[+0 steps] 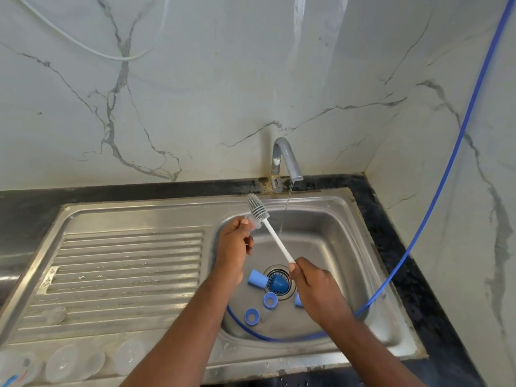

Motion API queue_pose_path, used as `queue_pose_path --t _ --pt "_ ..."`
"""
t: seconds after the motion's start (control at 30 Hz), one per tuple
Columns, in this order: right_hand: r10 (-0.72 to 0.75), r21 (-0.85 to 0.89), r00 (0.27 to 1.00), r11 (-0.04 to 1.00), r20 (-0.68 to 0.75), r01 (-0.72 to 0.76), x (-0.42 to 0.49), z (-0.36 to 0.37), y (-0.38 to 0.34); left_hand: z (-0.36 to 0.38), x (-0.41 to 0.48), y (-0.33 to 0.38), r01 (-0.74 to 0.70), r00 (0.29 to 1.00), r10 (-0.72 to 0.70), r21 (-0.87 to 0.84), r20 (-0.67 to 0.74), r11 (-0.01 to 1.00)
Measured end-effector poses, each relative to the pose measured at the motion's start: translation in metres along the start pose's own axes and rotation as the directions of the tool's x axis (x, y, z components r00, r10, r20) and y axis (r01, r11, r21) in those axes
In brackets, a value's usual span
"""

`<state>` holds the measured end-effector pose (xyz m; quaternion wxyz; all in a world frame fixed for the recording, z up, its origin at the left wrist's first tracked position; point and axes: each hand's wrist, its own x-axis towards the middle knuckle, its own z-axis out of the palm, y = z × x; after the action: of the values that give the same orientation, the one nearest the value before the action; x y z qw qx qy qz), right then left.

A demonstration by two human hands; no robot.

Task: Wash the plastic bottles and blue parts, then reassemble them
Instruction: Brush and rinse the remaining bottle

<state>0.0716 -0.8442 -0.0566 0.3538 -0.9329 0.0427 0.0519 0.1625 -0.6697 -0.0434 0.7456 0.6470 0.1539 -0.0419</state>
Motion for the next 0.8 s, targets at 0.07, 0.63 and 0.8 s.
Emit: queue_pose_path --t 0.07,0.63,0.8 --pt "-0.034 -0.045 0.999 0.998 0.019 0.035 -0.009 0.001 0.003 -0.010 0.012 0.004 -0.058 0.997 0.062 0.070 -0.056 0.996" --pt "0.018 -0.147 0.998 0.989 0.060 -0.009 -0.015 0.006 0.002 -0.014 0.009 -0.005 -0.288 0.911 0.411 0.677 -0.024 0.678" --pt "0.005 -0.206 0.999 0.979 0.048 0.005 -0.020 0.007 0.001 -0.011 0.007 0.000 -0.268 0.907 0.420 0.739 -0.022 0.618"
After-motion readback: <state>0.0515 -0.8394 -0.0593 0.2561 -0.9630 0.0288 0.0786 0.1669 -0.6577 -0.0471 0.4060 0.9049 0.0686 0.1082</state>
